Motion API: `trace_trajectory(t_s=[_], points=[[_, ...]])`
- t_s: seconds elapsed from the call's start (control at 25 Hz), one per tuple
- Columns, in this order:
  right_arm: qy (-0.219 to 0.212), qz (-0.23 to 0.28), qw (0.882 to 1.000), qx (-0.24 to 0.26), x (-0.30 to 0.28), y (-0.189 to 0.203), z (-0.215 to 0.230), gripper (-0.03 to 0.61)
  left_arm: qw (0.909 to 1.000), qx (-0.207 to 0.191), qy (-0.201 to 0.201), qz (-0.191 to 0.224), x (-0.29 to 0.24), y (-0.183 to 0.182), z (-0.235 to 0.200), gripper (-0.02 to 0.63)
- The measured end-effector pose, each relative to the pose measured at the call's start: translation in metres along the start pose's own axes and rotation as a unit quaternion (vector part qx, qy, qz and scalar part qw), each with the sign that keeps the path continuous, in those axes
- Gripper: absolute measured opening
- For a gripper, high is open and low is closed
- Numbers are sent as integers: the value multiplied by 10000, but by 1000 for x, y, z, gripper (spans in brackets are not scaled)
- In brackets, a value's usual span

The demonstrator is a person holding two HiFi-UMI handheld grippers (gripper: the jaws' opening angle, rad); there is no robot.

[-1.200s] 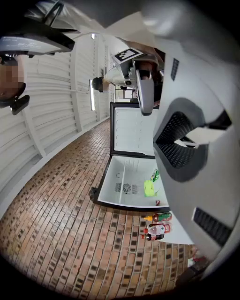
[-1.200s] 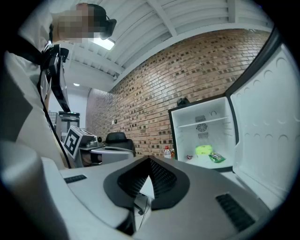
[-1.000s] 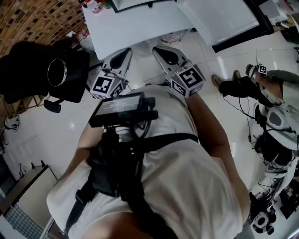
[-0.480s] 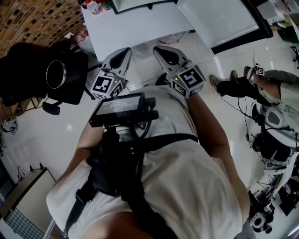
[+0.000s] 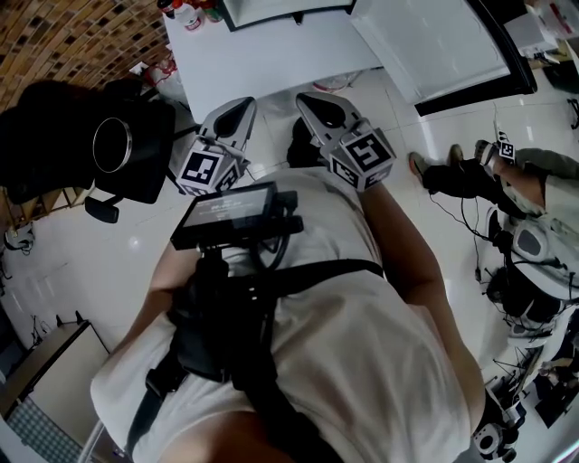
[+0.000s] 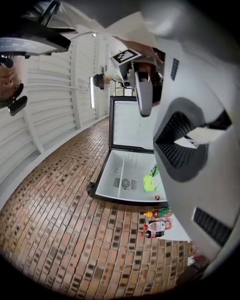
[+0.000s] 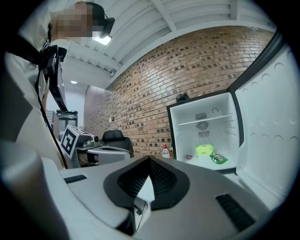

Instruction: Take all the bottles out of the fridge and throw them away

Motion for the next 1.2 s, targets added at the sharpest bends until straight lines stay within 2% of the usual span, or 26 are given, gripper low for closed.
trace_trajectory(t_s=[0.44,0.68,1.0,1.2], points=[[-169,-63,9997,-188,-46,10,29,-9,9994,-1,-281,-217,-15,3,-38,12],[-6,6,9997,-263,-64,11,62,-9,9992,-46,-267,-286,-38,4,-57,12],[267,-107,9990,-350,-85,14,117,-8,9989,-112,-149,-421,-89,2,-79,12],[196,-148,9986,-458,-111,11,151,-8,9984,-83,-204,-515,-124,2,-98,12]])
Point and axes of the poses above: the fingertips, and each gripper's own axes: x backward along the fingers, z to its right, y out of its underside, the point moved 1 cm from there along x, backward along the fingers, and after that the axes turned 11 degrees about z, right-handed, at the moved point
